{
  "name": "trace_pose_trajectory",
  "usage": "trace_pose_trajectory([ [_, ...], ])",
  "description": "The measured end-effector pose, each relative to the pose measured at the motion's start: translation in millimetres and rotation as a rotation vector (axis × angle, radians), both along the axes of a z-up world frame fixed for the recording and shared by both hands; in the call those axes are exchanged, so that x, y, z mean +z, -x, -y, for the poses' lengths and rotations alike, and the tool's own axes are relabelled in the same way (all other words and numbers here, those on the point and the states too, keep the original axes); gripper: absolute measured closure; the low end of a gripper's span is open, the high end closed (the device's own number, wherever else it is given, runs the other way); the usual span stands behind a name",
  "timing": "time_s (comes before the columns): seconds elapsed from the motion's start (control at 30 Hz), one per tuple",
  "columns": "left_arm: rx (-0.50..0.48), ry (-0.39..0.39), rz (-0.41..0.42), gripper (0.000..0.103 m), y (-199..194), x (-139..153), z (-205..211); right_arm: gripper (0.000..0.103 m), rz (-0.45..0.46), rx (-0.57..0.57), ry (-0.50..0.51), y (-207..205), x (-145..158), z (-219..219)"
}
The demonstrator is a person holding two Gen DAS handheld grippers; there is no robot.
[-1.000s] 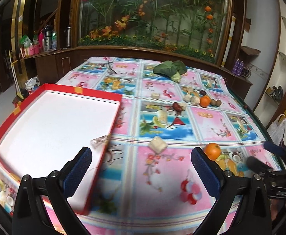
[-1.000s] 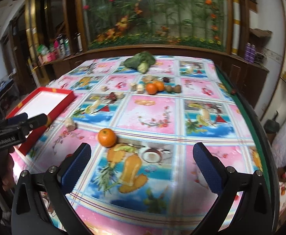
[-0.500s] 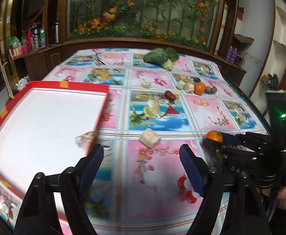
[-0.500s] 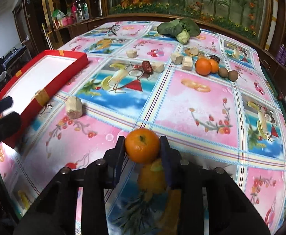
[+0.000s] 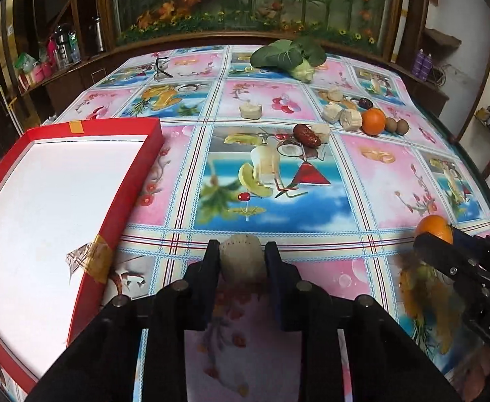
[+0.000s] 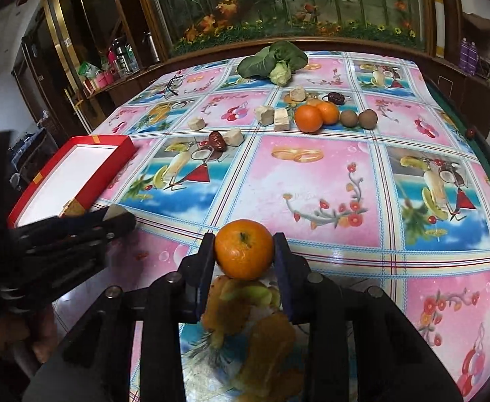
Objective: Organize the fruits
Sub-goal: 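Grasp the orange with the right tool while the left tool grasps a beige cube, then carry both items over the red-rimmed tray and open both tools to drop them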
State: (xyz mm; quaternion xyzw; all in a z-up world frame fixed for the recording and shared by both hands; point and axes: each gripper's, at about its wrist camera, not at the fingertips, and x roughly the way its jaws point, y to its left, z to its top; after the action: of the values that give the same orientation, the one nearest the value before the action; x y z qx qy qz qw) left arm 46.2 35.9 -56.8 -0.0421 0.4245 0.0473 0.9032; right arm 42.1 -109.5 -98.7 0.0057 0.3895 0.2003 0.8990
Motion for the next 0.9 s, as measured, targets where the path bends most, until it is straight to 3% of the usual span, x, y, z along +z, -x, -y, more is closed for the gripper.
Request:
trace_pose_trajectory([
  [0.27,0.019,0.058,0.067,0.078,27,27,-16,0.067,-0.004,0.009,-0.001,-1,-4,0],
  [0.53,0.133,0.064,0.17,0.078,63,62,-68,0.067,0.013,0.035,0.039,6,-2,-14],
  [0.9,0.336,0.082,0.148,0.078,81,56,-143,0.067,0.07,0.206,0.041,24,24,-93],
])
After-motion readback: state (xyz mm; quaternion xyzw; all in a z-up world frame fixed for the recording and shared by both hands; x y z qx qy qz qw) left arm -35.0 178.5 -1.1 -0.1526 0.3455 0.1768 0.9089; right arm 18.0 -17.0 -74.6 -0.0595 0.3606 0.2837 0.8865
